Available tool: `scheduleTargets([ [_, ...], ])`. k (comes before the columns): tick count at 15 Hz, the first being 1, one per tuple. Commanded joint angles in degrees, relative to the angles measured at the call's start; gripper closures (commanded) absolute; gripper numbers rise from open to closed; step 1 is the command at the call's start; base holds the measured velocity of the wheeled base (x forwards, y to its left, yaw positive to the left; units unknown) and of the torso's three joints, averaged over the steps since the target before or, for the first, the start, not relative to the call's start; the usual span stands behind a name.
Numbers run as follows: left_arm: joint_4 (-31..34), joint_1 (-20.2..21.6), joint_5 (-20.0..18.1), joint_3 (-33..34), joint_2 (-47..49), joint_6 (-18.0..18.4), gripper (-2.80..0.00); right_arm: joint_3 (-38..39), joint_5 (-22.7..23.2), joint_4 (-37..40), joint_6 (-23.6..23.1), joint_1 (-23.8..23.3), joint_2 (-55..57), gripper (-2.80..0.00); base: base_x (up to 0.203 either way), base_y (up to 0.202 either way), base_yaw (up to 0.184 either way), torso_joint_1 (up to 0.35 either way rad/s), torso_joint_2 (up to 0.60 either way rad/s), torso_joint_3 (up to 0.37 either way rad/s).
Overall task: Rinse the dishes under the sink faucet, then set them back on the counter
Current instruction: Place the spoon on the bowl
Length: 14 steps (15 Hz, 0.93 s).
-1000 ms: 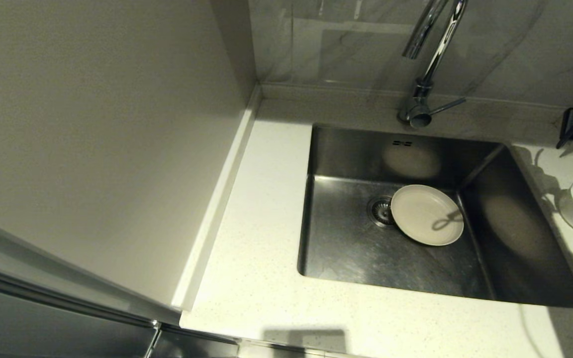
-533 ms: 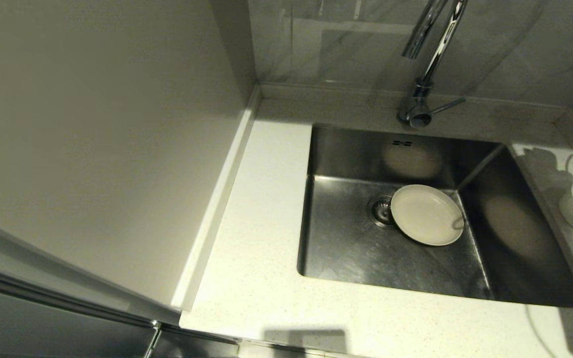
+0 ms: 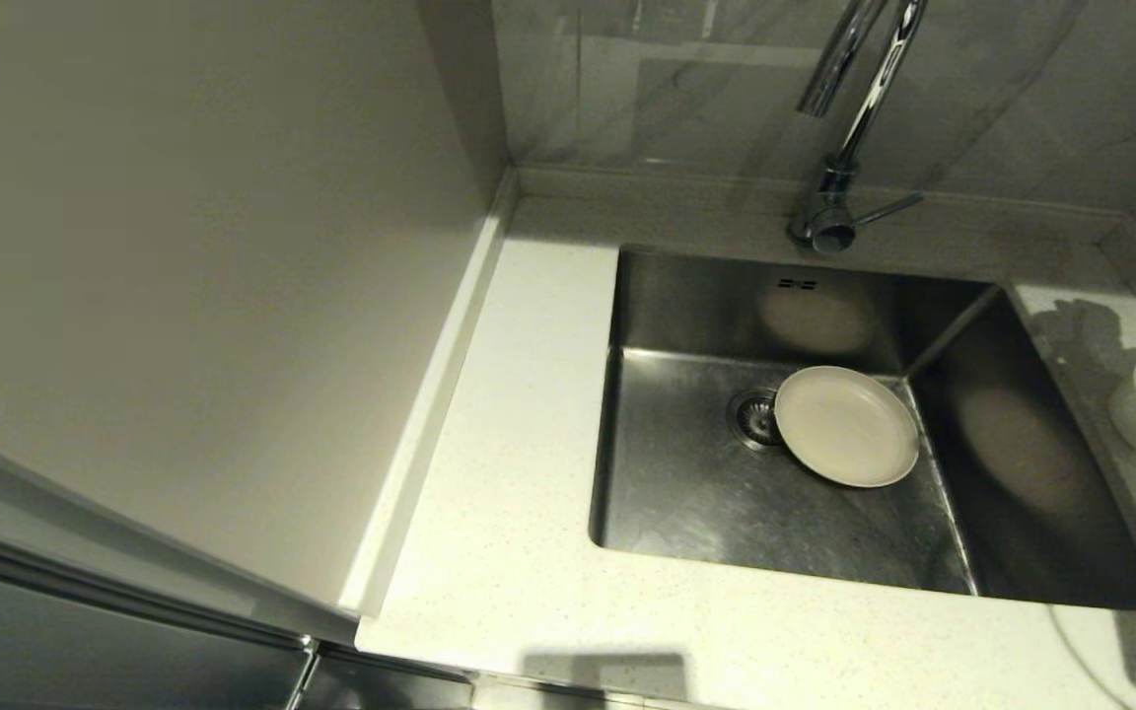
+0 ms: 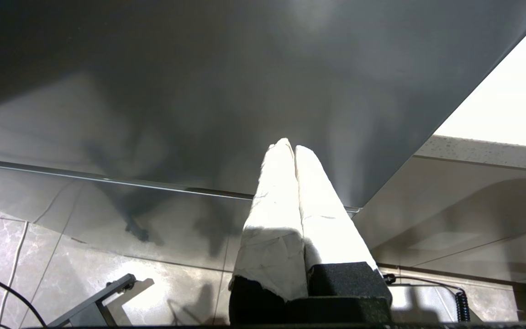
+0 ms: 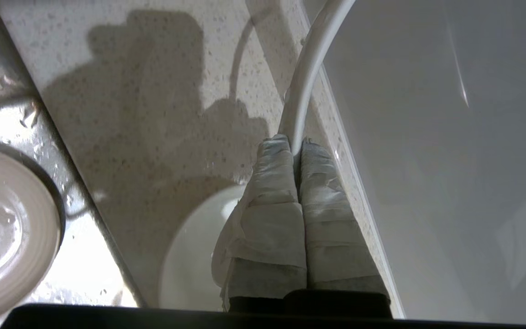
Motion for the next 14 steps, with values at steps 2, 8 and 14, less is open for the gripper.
scheduleTargets([
  [2, -0.02, 0.00, 0.03, 0.00, -0.18, -0.03, 0.00, 0.16, 0.13, -0.11, -0.05, -0.03, 0.09, 0.00, 0.000, 0.000, 0.000, 0.000, 0.00, 0.000],
  [8, -0.02, 0.00, 0.03, 0.00, -0.18, -0.03, 0.00, 2.13, -0.05, -0.20, -1.57, -0.12, 0.79, 0.00, 0.000, 0.000, 0.000, 0.000, 0.00, 0.000],
  [14, -0.02, 0.00, 0.03, 0.00, -0.18, -0.03, 0.00, 8.52, -0.22, -7.36, -5.13, -1.00, 1.12, 0.00, 0.000, 0.000, 0.000, 0.000, 0.00, 0.000],
])
